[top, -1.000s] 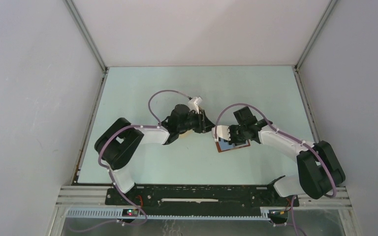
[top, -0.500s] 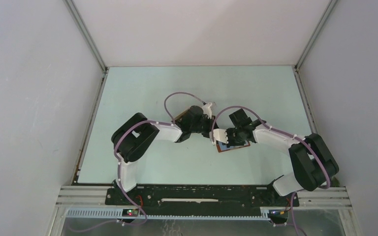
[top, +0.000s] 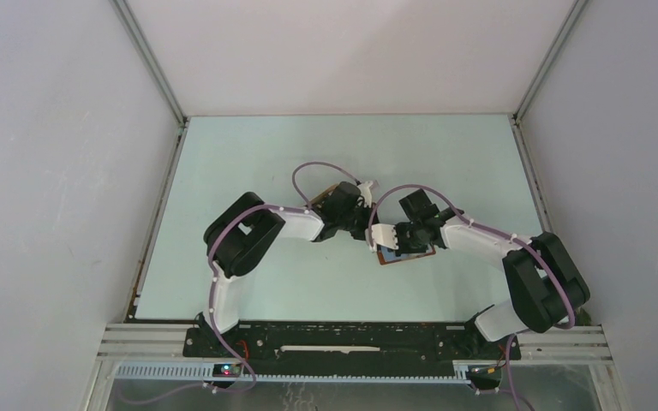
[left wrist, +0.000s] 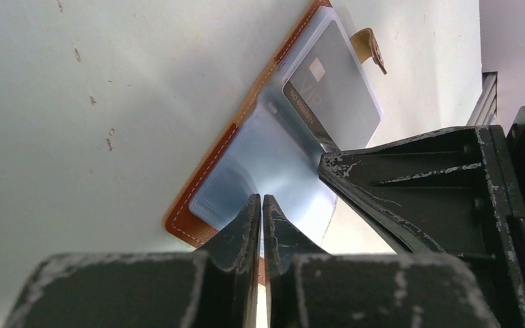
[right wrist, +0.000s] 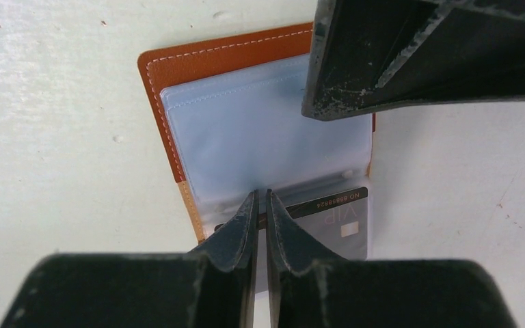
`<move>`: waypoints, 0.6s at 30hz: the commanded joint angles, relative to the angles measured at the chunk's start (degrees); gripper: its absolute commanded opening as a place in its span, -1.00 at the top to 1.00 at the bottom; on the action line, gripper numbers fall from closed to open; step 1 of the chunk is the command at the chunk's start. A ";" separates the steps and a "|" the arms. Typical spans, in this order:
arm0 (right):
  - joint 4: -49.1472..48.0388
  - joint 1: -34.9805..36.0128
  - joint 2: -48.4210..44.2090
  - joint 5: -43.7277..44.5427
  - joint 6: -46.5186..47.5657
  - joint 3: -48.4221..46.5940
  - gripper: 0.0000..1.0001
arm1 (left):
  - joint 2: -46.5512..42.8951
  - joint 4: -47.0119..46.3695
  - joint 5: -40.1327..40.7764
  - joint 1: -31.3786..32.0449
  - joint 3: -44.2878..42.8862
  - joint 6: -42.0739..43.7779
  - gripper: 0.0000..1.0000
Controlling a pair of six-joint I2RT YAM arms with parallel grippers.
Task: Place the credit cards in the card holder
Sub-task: Insert the credit card into the card holder.
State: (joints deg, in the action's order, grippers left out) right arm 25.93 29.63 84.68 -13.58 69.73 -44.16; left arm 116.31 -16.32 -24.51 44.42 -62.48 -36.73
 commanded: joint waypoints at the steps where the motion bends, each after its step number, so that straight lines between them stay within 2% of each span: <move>1: 0.12 -1.09 -1.15 0.80 0.80 0.22 0.70 | 1.48 3.22 1.46 -0.72 -2.04 -0.38 0.84; 6: 1.47 -1.90 -4.20 -1.51 0.58 0.18 0.66 | -0.58 0.38 0.66 -0.74 -0.76 0.16 0.78; 8: 4.13 -2.42 -6.10 -4.97 0.35 -0.69 0.63 | -3.02 -1.26 0.66 -0.74 0.31 1.17 0.69; 12: 9.86 -3.38 -9.77 -10.86 -1.05 -4.22 0.58 | -10.28 -4.13 1.93 -0.73 3.65 3.95 0.50; 18: 15.13 -7.69 -17.15 -20.86 -6.19 -8.58 0.46 | -24.99 -7.19 7.87 -0.57 12.86 9.42 0.44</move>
State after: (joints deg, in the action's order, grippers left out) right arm 36.64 24.60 73.21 -25.21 67.75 -48.66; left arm 102.56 -18.57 -21.91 43.94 -54.96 -33.08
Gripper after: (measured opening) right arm 0.243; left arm 0.272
